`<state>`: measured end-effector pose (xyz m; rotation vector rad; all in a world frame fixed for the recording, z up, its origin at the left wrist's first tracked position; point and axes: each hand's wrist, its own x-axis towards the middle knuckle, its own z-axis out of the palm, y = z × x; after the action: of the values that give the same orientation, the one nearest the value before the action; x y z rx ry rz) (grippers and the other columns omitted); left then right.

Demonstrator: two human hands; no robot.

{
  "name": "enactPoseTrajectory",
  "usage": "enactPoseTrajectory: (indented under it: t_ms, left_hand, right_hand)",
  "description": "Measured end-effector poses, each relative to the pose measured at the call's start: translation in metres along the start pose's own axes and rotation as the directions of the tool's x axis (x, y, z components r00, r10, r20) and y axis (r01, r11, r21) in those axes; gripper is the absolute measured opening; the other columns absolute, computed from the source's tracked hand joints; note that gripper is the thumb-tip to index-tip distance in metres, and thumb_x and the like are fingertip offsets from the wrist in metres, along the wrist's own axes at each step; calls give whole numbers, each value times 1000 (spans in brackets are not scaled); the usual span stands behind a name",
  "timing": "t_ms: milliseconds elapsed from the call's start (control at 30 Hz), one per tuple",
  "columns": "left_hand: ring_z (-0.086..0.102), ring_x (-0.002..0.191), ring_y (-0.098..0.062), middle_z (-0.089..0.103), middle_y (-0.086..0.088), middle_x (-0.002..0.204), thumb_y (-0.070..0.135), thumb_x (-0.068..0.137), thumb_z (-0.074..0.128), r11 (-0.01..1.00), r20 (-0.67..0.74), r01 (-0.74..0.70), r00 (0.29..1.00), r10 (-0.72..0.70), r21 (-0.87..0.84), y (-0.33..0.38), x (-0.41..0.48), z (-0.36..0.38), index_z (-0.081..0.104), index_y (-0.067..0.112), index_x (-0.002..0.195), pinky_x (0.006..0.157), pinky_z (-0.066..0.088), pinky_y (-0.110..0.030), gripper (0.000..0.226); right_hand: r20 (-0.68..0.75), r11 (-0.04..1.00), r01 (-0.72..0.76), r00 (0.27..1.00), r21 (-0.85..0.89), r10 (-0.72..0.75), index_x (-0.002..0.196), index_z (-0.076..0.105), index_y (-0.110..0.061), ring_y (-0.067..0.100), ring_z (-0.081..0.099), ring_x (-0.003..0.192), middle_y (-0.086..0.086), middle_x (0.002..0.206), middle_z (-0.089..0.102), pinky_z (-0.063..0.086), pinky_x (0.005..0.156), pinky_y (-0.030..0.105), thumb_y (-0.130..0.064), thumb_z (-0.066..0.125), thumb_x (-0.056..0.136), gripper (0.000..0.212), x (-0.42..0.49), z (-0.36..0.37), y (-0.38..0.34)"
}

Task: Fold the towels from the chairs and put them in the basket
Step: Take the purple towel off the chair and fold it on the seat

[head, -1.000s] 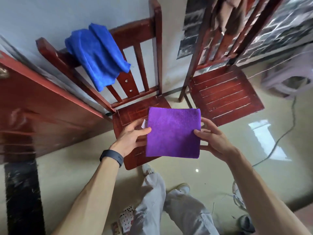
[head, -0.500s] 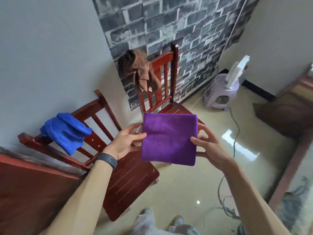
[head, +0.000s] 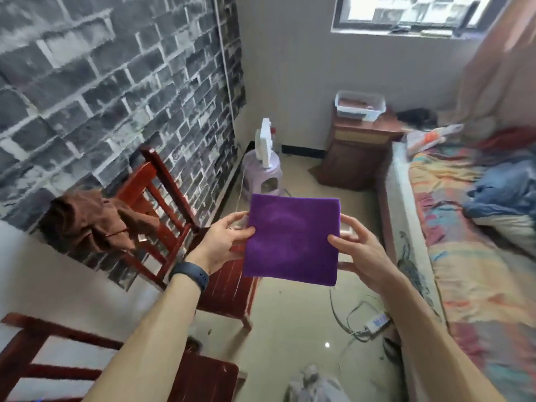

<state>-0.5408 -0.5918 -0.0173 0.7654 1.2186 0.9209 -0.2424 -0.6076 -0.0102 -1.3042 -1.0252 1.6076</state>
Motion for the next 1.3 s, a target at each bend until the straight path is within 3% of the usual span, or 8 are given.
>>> enactPoseTrajectory:
  t_ms: [133,333,533,667,900,1100,1233,1300]
  left_hand:
    - [69,80,-21,72,-5,101,5,89,68,998,84,17,996,-22,55,12,59,45,65,24,119,72,56,-40,36]
    - [66,97,-25,70,-5,110,5,87,70,991,143,91,984,-104,99,22,171,104,63,20,124,92,51,-55,40]
    - [67,96,-26,70,-6,110,2,89,67,981,111,165,978,-176,104,45,269,144,61,18,125,90,53,-53,40]
    - [67,91,-22,71,-1,104,3,89,67,976,93,193,975,-203,104,62,332,160,61,19,125,79,56,-43,40]
    - [67,90,-18,71,2,100,6,91,67,965,75,218,970,-231,145,97,464,179,61,22,124,79,55,-40,37]
    - [68,94,-17,69,0,111,6,93,64,958,69,217,970,-233,189,144,607,204,62,26,120,75,54,-36,34]
    - [67,111,-30,68,-10,123,7,93,63,939,68,245,961,-268,241,182,688,222,60,26,122,93,53,-49,35]
    - [67,105,-29,70,-10,119,6,94,62,927,70,256,956,-285,273,198,723,232,61,27,117,96,50,-51,31]
  right_hand:
    - [-125,1000,-3,992,29,7,132,59,-30,28,73,102,16,110,73,60,68,45,-6,67,93,46,25,-45,-5]
    - [-234,997,-40,971,72,56,131,59,-32,25,74,100,11,108,75,61,70,46,-10,70,92,46,104,-116,-11]
    - [-221,988,-113,966,106,134,132,59,-32,26,73,102,12,111,74,61,72,46,-12,72,90,48,197,-170,-37]
    - [-210,985,-136,965,106,156,128,61,-34,25,73,100,10,109,75,61,71,47,-12,72,90,45,258,-196,-56]
    - [-218,978,-178,955,111,199,128,62,-33,24,73,100,11,111,74,61,69,45,-12,73,89,45,385,-236,-85]
    - [-265,978,-179,943,103,200,125,63,-36,26,72,101,12,113,73,60,73,45,-13,71,91,42,515,-272,-122]
    - [-290,974,-195,931,116,221,122,64,-38,23,73,99,8,110,75,59,69,41,-12,69,93,40,591,-294,-154]
    - [-305,972,-199,925,123,228,123,64,-37,22,74,98,7,108,75,59,66,38,-12,68,93,39,621,-305,-168]
